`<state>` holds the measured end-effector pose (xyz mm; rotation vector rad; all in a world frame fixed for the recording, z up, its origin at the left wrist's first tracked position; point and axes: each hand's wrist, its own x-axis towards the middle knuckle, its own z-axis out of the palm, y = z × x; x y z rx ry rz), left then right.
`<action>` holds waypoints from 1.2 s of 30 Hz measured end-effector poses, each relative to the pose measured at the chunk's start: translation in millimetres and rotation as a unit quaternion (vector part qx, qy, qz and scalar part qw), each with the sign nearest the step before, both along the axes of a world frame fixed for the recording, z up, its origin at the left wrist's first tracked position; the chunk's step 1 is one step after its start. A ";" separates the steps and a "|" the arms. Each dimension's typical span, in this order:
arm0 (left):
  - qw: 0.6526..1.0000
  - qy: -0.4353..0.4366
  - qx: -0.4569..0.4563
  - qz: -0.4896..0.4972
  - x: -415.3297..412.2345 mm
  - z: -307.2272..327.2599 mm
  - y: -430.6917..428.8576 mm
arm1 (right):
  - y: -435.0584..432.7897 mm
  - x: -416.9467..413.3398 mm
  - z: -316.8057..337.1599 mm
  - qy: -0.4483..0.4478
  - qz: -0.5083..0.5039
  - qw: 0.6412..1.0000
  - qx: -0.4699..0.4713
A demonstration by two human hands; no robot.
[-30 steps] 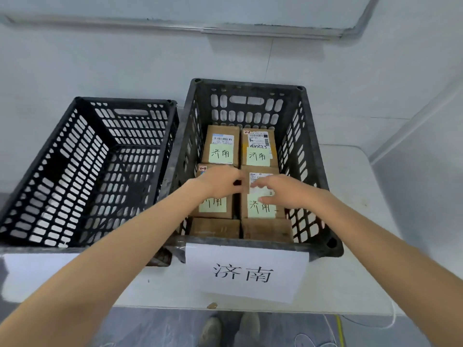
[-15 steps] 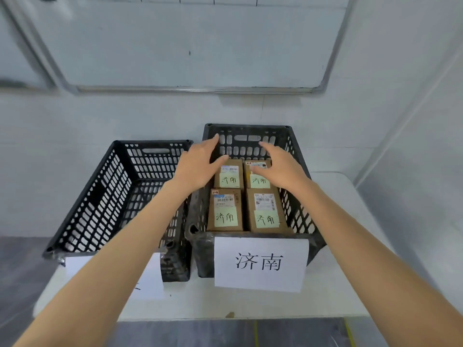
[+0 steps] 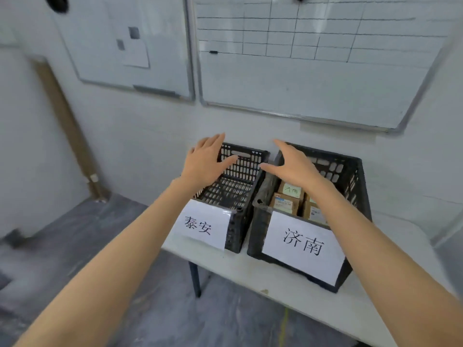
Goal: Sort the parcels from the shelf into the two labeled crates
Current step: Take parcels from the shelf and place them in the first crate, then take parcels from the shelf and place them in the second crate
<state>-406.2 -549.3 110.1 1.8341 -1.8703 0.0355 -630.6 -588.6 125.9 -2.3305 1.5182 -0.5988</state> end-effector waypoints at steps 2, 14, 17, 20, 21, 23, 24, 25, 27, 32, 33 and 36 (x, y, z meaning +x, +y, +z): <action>0.999 -0.002 -0.002 0.036 21.7 2.3 41.8 | 24.7 26.8 3.7 -0.011 0.034 0.999 -0.002; 0.955 0.019 0.005 0.295 171.9 7.6 310.6 | 204.0 243.0 15.4 -0.008 0.307 0.952 -0.008; 0.934 0.023 0.004 0.357 206.4 7.8 378.9 | 255.8 296.6 15.8 -0.013 0.369 0.929 -0.011; 0.910 0.031 0.003 0.414 237.5 7.8 446.8 | 307.3 345.6 15.3 -0.019 0.427 0.904 -0.008; 0.902 0.032 0.004 0.430 247.3 7.4 469.3 | 324.6 361.2 14.6 -0.021 0.446 0.895 -0.006; 0.886 0.035 0.008 0.462 267.0 5.6 514.3 | 360.3 392.9 12.4 -0.025 0.483 0.875 -0.002; 0.878 0.039 0.011 0.478 277.2 4.2 537.1 | 378.9 409.2 10.5 -0.027 0.500 0.866 0.004; 0.869 0.041 0.012 0.492 287.4 2.4 559.4 | 397.9 425.8 8.1 -0.028 0.514 0.857 0.011; 0.854 0.035 0.016 0.520 308.1 -2.0 603.6 | 436.0 458.8 2.2 -0.021 0.535 0.844 0.018; 0.812 0.023 0.037 0.582 366.8 -18.3 712.5 | 531.5 538.3 -16.7 -0.020 0.574 0.817 0.042; 0.804 0.028 0.040 0.592 378.9 -22.1 733.0 | 549.9 553.7 -21.1 -0.021 0.581 0.812 0.045; 0.786 0.039 0.054 0.615 411.4 -34.2 788.9 | 599.1 596.5 -35.0 -0.019 0.601 0.797 0.055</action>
